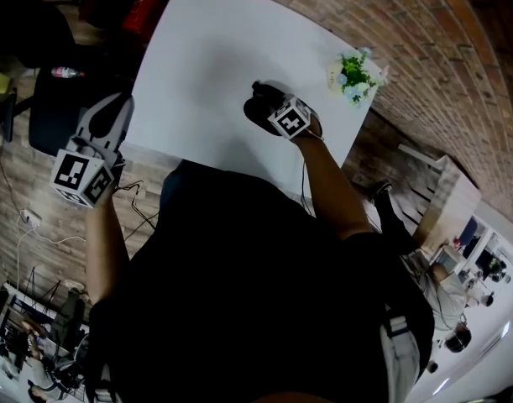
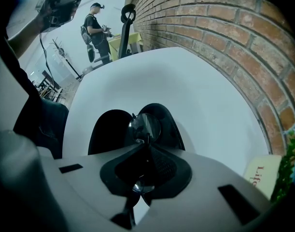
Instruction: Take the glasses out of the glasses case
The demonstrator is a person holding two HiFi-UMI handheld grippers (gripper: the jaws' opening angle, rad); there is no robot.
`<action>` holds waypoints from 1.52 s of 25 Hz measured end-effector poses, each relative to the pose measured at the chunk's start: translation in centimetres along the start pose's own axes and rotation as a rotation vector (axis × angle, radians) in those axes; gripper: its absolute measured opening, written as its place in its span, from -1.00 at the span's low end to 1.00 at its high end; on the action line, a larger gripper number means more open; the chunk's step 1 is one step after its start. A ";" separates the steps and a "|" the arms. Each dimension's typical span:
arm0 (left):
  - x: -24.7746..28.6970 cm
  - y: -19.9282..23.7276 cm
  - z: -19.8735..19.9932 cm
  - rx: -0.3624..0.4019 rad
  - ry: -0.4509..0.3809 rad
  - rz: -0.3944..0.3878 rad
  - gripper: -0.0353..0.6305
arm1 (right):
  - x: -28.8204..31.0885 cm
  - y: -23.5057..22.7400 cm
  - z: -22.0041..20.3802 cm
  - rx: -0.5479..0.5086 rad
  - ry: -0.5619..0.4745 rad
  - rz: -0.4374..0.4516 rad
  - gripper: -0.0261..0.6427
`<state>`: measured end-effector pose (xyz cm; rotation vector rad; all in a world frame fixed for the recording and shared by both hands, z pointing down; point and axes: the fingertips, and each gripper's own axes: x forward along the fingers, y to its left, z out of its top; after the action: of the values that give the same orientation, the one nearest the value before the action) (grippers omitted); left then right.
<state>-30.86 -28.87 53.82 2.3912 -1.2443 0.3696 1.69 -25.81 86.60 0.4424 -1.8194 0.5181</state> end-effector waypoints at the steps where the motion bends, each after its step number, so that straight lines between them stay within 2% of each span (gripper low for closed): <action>1: -0.2 -0.1 0.0 0.005 -0.004 0.001 -0.79 | 0.0 0.1 0.0 -0.003 0.001 -0.001 -0.82; 6: -0.9 -0.9 0.6 0.011 -0.009 0.009 -0.79 | -0.5 0.6 -0.1 -0.026 -0.002 -0.003 -0.85; 12: -2.0 -2.0 0.9 0.029 -0.028 0.017 -0.79 | -1.4 0.2 0.2 -0.071 -0.032 -0.055 -0.85; 38: -7.3 -7.8 2.3 0.125 -0.074 0.035 -0.79 | -6.3 2.1 0.2 -0.104 -0.142 -0.115 -0.85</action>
<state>-28.47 -20.80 46.87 2.5118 -1.3331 0.3822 2.23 -23.91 80.21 0.5192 -1.9336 0.3180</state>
